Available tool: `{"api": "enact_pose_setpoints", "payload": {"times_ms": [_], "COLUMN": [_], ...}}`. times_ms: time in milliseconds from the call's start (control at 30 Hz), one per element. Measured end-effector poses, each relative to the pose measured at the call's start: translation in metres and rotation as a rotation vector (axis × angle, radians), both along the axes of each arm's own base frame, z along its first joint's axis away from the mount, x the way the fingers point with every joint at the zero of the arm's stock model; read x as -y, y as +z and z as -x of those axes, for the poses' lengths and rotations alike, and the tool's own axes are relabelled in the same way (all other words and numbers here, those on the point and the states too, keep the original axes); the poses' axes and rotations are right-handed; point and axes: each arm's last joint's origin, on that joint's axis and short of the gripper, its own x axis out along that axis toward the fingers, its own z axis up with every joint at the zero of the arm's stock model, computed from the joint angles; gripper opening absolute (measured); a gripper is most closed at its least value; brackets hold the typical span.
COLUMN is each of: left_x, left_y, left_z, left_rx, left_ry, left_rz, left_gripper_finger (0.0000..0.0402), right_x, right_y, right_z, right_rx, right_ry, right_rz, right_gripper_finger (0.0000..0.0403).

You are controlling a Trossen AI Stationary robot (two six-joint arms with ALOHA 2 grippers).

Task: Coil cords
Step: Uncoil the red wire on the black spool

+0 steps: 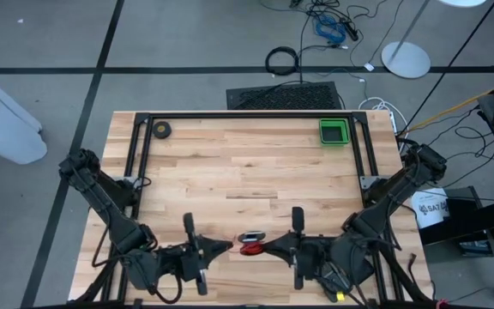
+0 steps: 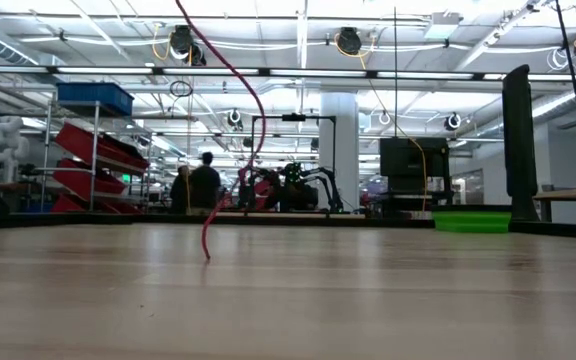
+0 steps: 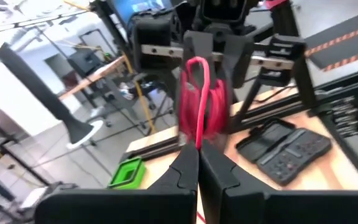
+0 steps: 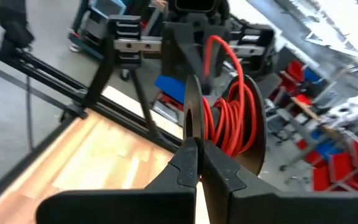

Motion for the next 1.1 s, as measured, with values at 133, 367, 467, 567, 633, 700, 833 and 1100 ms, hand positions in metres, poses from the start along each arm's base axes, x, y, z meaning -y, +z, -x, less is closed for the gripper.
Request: {"api": "enact_pose_setpoints", "payload": {"times_ms": [133, 367, 467, 567, 633, 700, 833, 1100], "left_x": [0.0, 0.0, 0.0, -0.001, -0.003, -0.005, -0.008, -0.01], "left_y": [0.001, 0.001, 0.001, 0.0, -0.001, -0.004, -0.016, -0.033], "left_z": [0.0, 0.001, 0.001, 0.0, -0.003, -0.009, -0.024, -0.037], "left_rx": [0.006, -0.007, -0.008, -0.012, -0.015, -0.024, -0.053, -0.133], "left_ry": [0.011, 0.029, 0.036, 0.04, 0.042, 0.03, -0.005, -0.062], "left_rz": [-0.004, -0.065, -0.067, -0.071, -0.071, -0.074, -0.067, -0.106], "left_gripper_finger": [0.0002, 0.0002, 0.0002, 0.0002, 0.0002, 0.0002, 0.0002, 0.0002], "right_x": [0.007, 0.017, 0.018, 0.016, 0.015, 0.013, 0.011, 0.01], "right_y": [-0.004, -0.01, -0.01, -0.008, -0.007, -0.006, -0.003, 0.003], "right_z": [-0.006, -0.015, -0.017, -0.017, -0.016, -0.016, -0.016, -0.016], "right_rx": [-0.038, -0.113, -0.121, -0.121, -0.122, -0.121, -0.091, -0.042], "right_ry": [0.048, 0.12, 0.175, 0.243, 0.293, 0.335, 0.392, 0.432], "right_rz": [-0.059, -0.141, -0.158, -0.179, -0.194, -0.204, -0.215, -0.228], "right_gripper_finger": [0.0, 0.0, 0.0, 0.0, 0.0, 0.0, 0.0, 0.0]}}
